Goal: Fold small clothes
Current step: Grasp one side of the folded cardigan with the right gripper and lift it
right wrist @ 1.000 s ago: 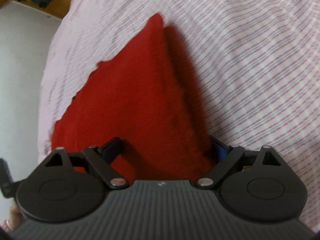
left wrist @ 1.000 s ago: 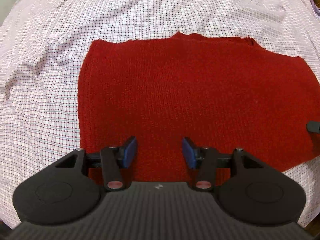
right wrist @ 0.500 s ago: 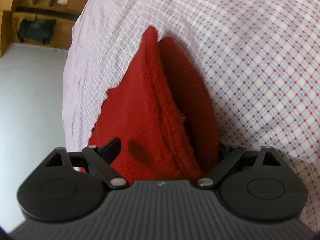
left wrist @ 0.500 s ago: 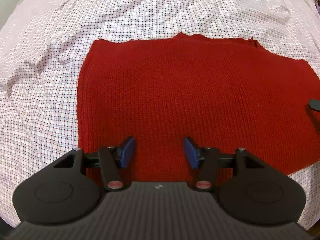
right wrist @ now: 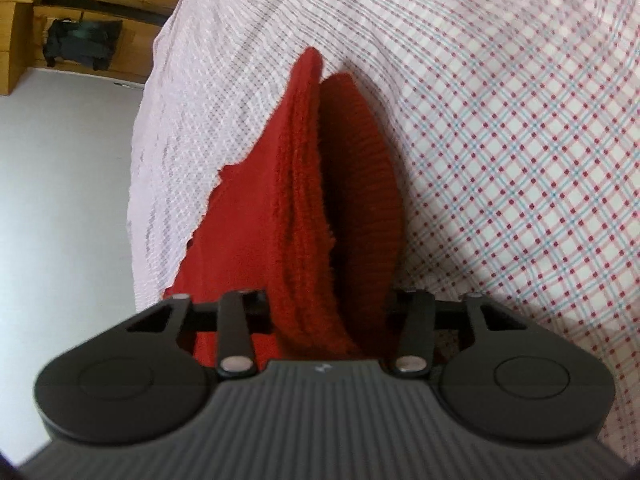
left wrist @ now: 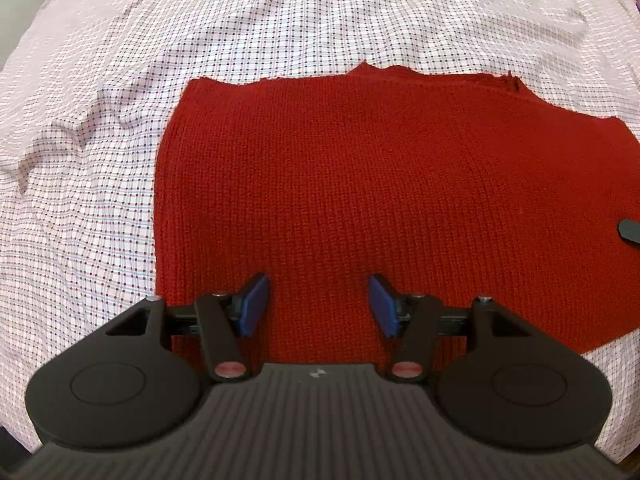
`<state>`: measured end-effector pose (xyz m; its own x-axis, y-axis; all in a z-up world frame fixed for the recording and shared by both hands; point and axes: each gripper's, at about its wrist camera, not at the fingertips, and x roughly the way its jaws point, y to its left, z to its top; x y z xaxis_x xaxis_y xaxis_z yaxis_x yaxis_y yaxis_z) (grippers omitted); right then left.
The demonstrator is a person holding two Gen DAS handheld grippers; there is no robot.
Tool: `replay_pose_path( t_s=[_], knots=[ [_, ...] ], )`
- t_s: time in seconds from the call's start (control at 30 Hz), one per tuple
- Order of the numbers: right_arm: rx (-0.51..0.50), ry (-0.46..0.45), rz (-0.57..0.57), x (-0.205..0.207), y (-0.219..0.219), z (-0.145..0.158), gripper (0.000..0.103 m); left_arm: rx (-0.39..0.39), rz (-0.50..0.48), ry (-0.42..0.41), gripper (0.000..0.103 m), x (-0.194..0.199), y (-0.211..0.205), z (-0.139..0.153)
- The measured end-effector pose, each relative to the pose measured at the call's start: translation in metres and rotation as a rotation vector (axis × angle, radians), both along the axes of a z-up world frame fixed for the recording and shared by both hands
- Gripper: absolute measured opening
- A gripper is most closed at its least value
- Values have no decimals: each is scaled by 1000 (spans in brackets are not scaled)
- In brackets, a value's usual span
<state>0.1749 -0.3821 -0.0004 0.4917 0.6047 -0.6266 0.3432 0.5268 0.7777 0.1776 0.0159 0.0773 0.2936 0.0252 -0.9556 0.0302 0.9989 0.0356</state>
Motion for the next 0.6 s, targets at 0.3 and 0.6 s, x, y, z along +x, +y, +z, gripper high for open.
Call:
replay_pose_path(
  t_s=[0.3,0.6],
  knots=[
    [-19,-84,7,2,18,42,37,-18,-30,12,63,4,6,2],
    [-57,-153,31,12,54,83,36,-53,-31,-1,63,-2,15,8]
  ],
)
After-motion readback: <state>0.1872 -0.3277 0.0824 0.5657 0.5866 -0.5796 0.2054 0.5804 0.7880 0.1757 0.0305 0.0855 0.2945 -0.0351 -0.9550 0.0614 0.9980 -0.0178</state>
